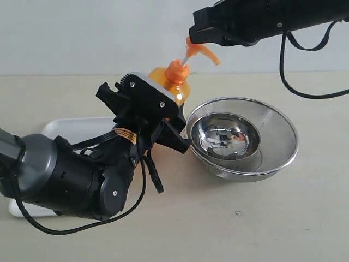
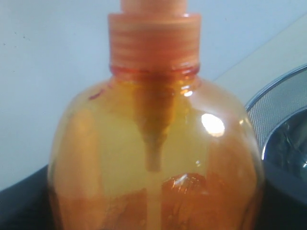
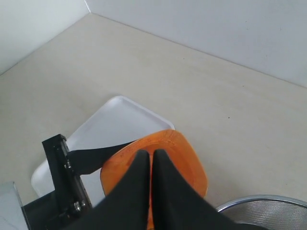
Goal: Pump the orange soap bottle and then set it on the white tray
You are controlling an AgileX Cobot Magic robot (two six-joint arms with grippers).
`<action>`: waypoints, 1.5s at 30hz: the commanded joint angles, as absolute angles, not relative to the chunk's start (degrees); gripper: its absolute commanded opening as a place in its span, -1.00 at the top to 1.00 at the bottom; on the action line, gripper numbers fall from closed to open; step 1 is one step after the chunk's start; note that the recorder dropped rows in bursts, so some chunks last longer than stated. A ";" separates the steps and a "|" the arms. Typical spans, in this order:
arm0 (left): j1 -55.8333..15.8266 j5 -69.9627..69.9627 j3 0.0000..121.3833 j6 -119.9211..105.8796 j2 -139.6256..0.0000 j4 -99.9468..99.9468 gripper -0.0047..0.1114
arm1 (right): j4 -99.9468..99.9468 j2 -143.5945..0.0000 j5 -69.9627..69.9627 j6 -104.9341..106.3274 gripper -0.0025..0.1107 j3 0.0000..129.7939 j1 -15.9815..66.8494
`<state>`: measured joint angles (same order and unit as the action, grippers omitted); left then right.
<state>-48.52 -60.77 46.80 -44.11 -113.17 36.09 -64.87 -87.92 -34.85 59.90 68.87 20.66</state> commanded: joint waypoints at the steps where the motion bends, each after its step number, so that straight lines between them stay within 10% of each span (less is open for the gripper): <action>1: -48.67 -64.67 47.40 -44.55 -112.67 33.54 0.83 | -63.07 -88.83 -37.23 60.20 0.96 68.68 20.50; 45: -48.67 -63.97 48.84 -43.71 -112.67 30.59 0.84 | -57.48 -92.52 -40.52 57.45 0.96 68.68 20.50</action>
<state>-48.06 -60.19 47.24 -45.67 -113.48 35.89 -61.35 -90.65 -36.48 57.62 69.58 20.08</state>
